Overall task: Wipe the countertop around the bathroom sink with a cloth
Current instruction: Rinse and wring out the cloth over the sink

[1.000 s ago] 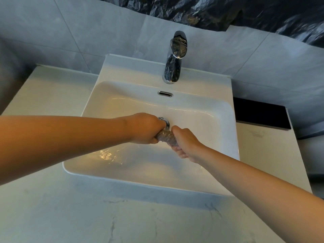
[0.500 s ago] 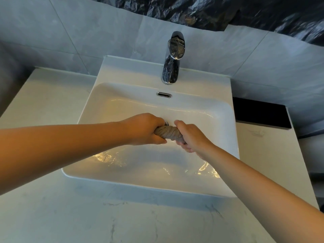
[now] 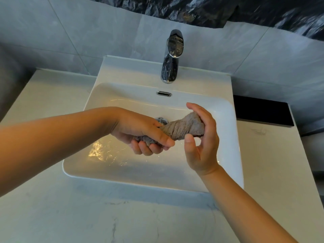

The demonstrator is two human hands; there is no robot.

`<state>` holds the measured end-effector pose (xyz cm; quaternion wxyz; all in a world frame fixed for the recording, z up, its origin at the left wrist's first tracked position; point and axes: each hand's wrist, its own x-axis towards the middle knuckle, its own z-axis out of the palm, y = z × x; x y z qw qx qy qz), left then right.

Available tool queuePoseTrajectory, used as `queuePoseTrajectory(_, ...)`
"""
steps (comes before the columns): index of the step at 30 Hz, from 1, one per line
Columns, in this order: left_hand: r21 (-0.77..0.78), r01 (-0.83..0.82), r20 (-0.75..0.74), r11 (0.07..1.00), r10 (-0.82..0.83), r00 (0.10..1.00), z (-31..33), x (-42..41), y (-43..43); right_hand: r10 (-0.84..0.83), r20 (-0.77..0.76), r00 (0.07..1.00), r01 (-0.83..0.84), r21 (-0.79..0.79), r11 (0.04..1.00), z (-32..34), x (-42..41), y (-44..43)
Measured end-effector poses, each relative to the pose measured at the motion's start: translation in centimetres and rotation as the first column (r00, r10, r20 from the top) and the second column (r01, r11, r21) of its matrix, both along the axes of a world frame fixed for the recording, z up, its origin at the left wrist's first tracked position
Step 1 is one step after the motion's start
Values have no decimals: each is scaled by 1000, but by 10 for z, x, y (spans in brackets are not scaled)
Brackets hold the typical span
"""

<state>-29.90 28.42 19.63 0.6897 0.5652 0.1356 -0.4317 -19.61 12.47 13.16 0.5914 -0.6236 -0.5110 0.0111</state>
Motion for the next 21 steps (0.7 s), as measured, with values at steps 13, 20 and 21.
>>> queuePoseTrajectory(13, 856, -133, 257, 500, -188, 948, -8, 14, -23, -131, -209, 969, -19, -593, 805, -3, 25, 21)
queuePoseTrajectory(20, 982, -110, 182, 151, -630, 755, -49, 14, -20, -355, -534, 767, -432, -840, 329, -9, 22, 28)
queuePoseTrajectory(21, 983, -111, 179, 144, -655, 734, -51, 15, -18, -385, -565, 729, -482, -824, 296, -9, 23, 29)
